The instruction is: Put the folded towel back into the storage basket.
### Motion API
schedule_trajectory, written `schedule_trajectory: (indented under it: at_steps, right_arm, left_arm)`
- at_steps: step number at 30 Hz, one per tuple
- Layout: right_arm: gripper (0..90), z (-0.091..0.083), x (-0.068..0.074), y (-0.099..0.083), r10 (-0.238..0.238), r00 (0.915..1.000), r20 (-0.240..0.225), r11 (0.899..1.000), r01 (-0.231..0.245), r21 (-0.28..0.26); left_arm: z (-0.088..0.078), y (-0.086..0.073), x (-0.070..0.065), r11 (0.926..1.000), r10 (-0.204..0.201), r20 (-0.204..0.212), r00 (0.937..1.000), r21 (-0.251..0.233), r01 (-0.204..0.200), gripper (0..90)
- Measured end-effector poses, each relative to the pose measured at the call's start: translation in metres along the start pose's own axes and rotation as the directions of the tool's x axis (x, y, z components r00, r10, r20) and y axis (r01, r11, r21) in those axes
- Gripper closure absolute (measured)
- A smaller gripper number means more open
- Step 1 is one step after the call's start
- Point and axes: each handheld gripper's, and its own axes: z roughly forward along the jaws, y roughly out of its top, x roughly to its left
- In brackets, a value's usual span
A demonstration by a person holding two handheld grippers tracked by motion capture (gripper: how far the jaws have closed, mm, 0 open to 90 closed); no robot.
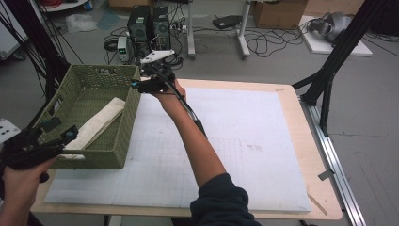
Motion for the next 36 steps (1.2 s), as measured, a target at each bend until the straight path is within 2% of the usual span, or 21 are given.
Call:
schedule_trajectory:
  at_steps: [4,11,14,19,21,27,30,36]
  right_arm:
    - [25.4,-0.028,-0.004,-0.020,0.021,0.9998,0.000,1.000,-0.021,-0.018]
    - [17.2,-0.075,-0.013,-0.053,0.045,0.9982,0.041,0.999,-0.044,-0.026]
    - [14.9,-0.095,-0.015,-0.067,0.054,0.9971,0.053,0.998,-0.053,-0.033]
    - [12.5,-0.126,-0.017,-0.094,0.062,0.9935,0.095,0.998,-0.062,-0.013]
    - [12.5,-0.138,-0.019,-0.104,0.079,0.9913,0.105,0.997,-0.078,-0.015]
    - [12.4,-0.180,-0.025,-0.133,0.095,0.9808,0.170,0.995,-0.095,-0.012]
    - [12.4,-0.200,-0.028,-0.149,0.094,0.9742,0.205,0.995,-0.095,-0.007]
    - [12.3,-0.244,-0.031,-0.188,0.144,0.9510,0.273,0.989,-0.143,-0.025]
  left_arm:
    - [0.013,-0.002,-0.014,0.9995,0.021,0.071,0.9973,-0.027,-0.019,17.5]
    - [0.040,-0.007,-0.037,0.9995,0.032,0.143,0.9892,-0.002,-0.033,17.6]
    - [0.053,-0.010,-0.049,0.9991,0.041,0.179,0.9830,0.002,-0.042,17.6]
    - [0.076,-0.015,-0.069,0.9988,0.040,0.234,0.9714,0.017,-0.045,17.6]
    - [0.084,-0.017,-0.077,0.9975,0.057,0.254,0.9656,0.026,-0.066,18.2]
    - [0.107,-0.024,-0.098,0.9969,0.048,0.308,0.9501,0.044,-0.065,18.5]
    - [0.117,-0.030,-0.107,0.9965,0.047,0.339,0.9395,0.049,-0.068,18.5]
    - [0.137,-0.040,-0.127,0.9937,0.060,0.383,0.9218,0.064,-0.092,19.3]
